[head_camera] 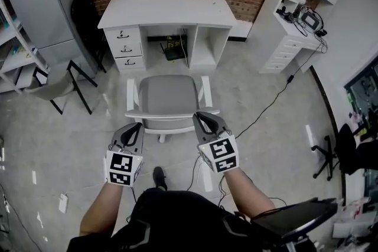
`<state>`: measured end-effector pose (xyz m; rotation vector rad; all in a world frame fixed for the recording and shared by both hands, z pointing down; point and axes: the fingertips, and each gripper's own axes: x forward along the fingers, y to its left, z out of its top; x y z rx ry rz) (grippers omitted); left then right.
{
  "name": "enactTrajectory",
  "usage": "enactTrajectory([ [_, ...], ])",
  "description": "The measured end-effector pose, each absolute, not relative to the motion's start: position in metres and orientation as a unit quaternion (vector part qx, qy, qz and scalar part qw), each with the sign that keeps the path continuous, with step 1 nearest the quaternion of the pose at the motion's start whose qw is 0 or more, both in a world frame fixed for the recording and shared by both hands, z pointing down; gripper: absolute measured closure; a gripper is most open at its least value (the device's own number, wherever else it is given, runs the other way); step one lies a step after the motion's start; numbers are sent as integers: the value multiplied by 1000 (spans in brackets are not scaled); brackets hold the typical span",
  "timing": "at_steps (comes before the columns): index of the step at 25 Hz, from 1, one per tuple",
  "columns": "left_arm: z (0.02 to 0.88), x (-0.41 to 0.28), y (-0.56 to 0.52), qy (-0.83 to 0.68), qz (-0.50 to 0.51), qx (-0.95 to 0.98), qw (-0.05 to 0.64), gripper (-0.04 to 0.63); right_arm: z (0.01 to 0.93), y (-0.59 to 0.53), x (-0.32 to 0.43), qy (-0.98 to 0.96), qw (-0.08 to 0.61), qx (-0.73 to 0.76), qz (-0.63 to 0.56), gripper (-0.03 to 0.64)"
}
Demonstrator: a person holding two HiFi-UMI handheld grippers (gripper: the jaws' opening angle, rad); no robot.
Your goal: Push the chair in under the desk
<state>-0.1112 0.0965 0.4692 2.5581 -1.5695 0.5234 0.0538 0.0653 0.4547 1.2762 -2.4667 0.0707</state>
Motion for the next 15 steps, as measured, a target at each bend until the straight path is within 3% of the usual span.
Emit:
enactTrajectory([
  [4, 490, -116, 75, -494, 210, 843, 39, 584, 481, 50, 45, -871, 232, 432, 18, 517],
  [8, 525, -115, 57, -457, 263, 849, 34, 583, 521, 35, 38, -868, 292, 403, 2, 509],
  [11, 559, -111, 49, -414, 323, 851, 28, 446, 553, 26, 34, -863, 342, 372, -12, 485],
  [15, 598, -113, 36, -376, 398, 837, -10, 437, 591, 17, 25, -858, 397, 325, -39, 423],
])
